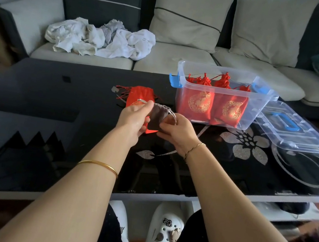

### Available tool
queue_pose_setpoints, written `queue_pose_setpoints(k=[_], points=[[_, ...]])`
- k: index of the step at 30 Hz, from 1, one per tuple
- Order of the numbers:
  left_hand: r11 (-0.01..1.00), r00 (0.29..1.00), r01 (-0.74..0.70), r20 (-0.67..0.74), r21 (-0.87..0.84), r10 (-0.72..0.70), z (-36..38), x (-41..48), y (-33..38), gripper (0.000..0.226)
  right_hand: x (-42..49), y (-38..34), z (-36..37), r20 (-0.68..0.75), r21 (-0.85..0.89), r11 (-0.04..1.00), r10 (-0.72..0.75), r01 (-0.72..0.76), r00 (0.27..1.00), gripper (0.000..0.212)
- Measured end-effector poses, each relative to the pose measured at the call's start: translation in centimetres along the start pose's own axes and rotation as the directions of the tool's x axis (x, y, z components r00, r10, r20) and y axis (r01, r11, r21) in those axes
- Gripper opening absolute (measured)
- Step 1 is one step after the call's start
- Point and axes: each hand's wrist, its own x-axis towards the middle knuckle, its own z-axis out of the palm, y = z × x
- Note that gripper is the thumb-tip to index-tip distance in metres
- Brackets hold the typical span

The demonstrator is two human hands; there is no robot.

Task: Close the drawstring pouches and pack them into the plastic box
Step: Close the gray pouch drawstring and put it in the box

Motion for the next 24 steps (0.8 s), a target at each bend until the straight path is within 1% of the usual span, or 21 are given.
queue_pose_setpoints(k=[2,4,6,8,12,18,24], points=[[0.998,0.999,0.030,0.011,-0.046,-0.030,0.1,0.3,-0.2,0.014,-0.3,0.1,-0.4,-0.002,-0.044,0.999,-0.007,0.007,1.000,0.024],[1.000,1.000,-0.006,0.021,-0.017,0.006,0.3,0.4,-0.5,0.014,-0.3,0.2,-0.9,-0.022,-0.110,0.994,-0.007,0.004,1.000,0.023],[0.999,0.999,-0.040,0.017,-0.012,0.040,0.4,0.7,-0.7,0.013,-0.5,0.1,-1.4,-0.041,-0.153,0.988,0.005,-0.012,0.999,0.017],[0.998,0.998,-0.055,0.015,-0.011,0.055,0.3,0.9,-0.9,0.014,-0.8,0.0,-2.0,-0.043,-0.140,0.990,0.021,-0.027,0.999,0.008],[0.998,0.998,-0.056,0.018,-0.003,0.056,-0.1,1.0,-1.2,0.014,-1.1,-0.2,-2.7,-0.052,-0.159,0.987,0.018,-0.026,0.999,0.013],[0.997,0.997,-0.077,0.030,-0.011,0.078,-0.4,0.9,-1.3,0.012,-0.8,-0.4,-2.6,-0.110,-0.260,0.966,-0.027,-0.002,0.994,0.025],[0.995,0.994,-0.099,0.038,-0.001,0.099,-0.2,0.7,-1.5,0.017,-0.7,-0.3,-2.4,-0.151,-0.344,0.937,-0.120,0.062,0.981,0.018]])
